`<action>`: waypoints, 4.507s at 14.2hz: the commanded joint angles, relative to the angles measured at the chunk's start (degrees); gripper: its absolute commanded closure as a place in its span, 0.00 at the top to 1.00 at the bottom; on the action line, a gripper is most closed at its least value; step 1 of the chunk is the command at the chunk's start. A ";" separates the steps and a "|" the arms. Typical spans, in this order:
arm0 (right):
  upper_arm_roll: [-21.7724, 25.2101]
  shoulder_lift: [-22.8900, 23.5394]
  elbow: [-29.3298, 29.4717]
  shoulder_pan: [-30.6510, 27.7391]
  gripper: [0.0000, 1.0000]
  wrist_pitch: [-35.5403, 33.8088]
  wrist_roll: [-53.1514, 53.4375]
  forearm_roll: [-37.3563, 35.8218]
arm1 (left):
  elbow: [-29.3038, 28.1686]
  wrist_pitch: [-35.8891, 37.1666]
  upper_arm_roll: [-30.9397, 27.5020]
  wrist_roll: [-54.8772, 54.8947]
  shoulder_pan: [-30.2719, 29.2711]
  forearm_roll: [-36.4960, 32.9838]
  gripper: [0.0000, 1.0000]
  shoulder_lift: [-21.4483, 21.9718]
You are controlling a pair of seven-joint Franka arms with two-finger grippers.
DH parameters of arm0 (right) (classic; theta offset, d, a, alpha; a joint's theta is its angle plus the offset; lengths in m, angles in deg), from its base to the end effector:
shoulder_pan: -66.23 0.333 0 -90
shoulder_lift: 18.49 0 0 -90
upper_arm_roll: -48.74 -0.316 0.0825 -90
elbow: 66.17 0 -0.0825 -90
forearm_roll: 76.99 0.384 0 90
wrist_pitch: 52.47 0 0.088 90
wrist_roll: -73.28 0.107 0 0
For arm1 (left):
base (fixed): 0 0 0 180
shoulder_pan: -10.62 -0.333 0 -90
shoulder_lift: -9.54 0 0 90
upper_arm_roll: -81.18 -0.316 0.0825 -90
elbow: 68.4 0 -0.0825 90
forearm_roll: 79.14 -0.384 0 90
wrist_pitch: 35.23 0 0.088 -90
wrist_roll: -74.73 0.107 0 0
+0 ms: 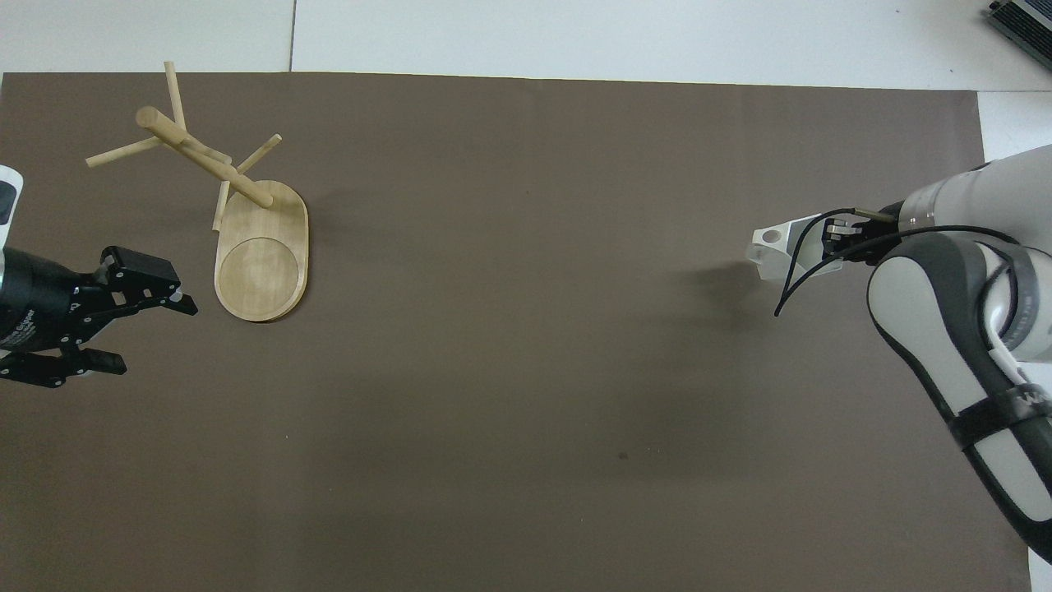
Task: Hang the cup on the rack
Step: 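Lift the cup with the right gripper while the left gripper approaches, then grasp the cup with the left gripper from the right gripper, then carry the cup toward the rack while the right gripper withdraws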
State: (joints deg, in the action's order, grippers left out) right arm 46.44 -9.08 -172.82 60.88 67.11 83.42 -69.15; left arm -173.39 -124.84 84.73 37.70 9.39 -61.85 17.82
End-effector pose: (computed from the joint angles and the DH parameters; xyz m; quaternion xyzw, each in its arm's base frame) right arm 0.6083 -0.0266 0.4358 -0.9867 0.1466 -0.0266 0.0655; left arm 0.5001 -0.0542 0.5820 0.9398 0.3030 -0.1067 0.1166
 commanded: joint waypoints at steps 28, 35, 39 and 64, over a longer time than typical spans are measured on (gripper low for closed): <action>-33.12 -6.77 3.46 -0.09 0.00 9.97 8.83 27.93 | -14.45 -31.85 0.75 -37.67 15.38 46.78 1.00 -3.27; -34.62 -6.77 3.37 -0.01 0.00 11.20 10.15 28.81 | -14.10 -30.54 0.75 -37.93 15.38 46.96 1.00 -3.18; -34.71 -6.77 3.46 -0.01 0.00 11.20 10.24 28.81 | -13.83 -28.96 0.66 -37.94 14.77 46.87 0.42 -3.01; -34.45 -6.60 3.37 -0.18 1.00 11.29 9.36 28.64 | -19.09 -36.40 0.13 -46.27 8.27 25.77 0.00 -1.60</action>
State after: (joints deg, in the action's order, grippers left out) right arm 12.56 -15.90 -169.51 61.41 77.82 93.05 -41.85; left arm -189.01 -156.77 84.52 -5.74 18.66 -34.25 14.72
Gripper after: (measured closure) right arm 0.000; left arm 0.326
